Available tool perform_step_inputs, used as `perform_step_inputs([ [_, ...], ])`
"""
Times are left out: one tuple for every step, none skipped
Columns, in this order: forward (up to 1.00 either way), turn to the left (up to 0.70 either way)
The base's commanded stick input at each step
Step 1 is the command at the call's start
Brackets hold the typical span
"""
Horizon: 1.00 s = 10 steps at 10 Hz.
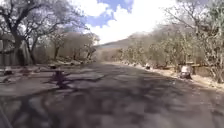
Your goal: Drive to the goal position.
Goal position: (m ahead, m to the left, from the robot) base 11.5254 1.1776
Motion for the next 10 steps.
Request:
perform_step_inputs([
  [0.7,0.0],
  [0.7,0.0],
  [0.7,0.0],
  [0.7,0.0],
  [0.7,0.0],
  [0.7,0.0],
  [0.7,0.0],
  [0.7,0.0],
  [0.7,0.0],
  [0.7,0.0],
])
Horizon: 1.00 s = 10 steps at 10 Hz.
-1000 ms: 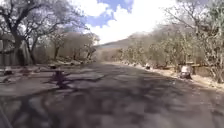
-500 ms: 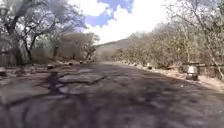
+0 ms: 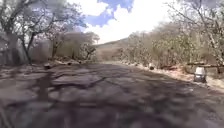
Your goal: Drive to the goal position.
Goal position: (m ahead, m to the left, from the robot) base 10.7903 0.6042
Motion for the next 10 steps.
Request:
perform_step_inputs([
  [0.7,0.0],
  [0.7,0.0],
  [0.7,0.0],
  [0.7,0.0],
  [0.7,0.0],
  [0.7,0.0],
  [0.7,0.0],
  [0.7,0.0],
  [0.7,0.0],
  [0.7,0.0],
])
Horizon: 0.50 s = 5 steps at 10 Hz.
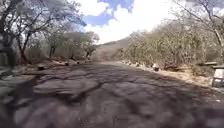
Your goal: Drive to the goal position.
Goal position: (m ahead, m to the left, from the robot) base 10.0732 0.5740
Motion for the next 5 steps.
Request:
perform_step_inputs([
  [0.7,0.0],
  [0.7,0.0],
  [0.7,0.0],
  [0.7,0.0],
  [0.7,0.0],
])
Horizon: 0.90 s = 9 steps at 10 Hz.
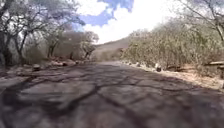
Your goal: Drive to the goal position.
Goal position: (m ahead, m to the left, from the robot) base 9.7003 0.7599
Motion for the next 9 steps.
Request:
perform_step_inputs([
  [0.7,0.0],
  [0.7,0.0],
  [0.7,0.0],
  [0.7,0.0],
  [0.7,0.0],
  [0.7,0.0],
  [0.7,0.0],
  [0.7,0.0],
  [0.7,0.0],
])
